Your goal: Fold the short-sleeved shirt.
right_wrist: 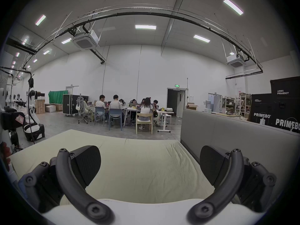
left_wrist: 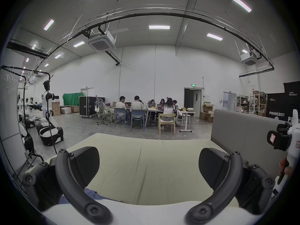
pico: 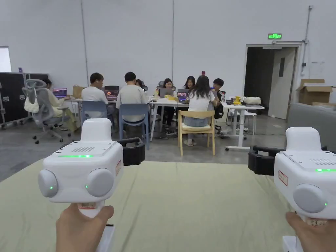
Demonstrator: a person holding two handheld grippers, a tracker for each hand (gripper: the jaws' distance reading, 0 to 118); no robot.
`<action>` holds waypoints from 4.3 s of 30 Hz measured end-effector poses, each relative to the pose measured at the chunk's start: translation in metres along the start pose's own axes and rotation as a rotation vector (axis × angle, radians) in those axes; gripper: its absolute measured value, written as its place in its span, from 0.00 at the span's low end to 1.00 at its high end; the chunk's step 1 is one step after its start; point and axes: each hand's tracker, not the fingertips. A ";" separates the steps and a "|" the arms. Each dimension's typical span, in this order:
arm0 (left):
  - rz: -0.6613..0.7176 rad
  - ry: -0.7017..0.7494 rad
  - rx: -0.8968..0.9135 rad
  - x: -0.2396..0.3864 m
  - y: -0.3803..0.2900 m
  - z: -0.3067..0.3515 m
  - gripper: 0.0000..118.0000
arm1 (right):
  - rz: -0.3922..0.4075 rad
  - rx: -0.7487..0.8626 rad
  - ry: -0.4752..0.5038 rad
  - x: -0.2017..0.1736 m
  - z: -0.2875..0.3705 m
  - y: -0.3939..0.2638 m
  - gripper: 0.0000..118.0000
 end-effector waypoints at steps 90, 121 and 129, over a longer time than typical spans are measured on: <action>-0.015 -0.034 0.001 0.005 0.004 0.002 1.00 | 0.017 0.012 -0.003 0.008 0.007 0.001 1.00; -0.016 0.402 -0.071 -0.132 -0.056 0.069 0.00 | 0.021 -0.082 0.493 -0.170 -0.001 -0.059 0.02; -0.027 0.637 -0.187 -0.227 -0.087 0.133 0.00 | 0.031 -0.179 0.790 -0.325 0.012 -0.091 0.02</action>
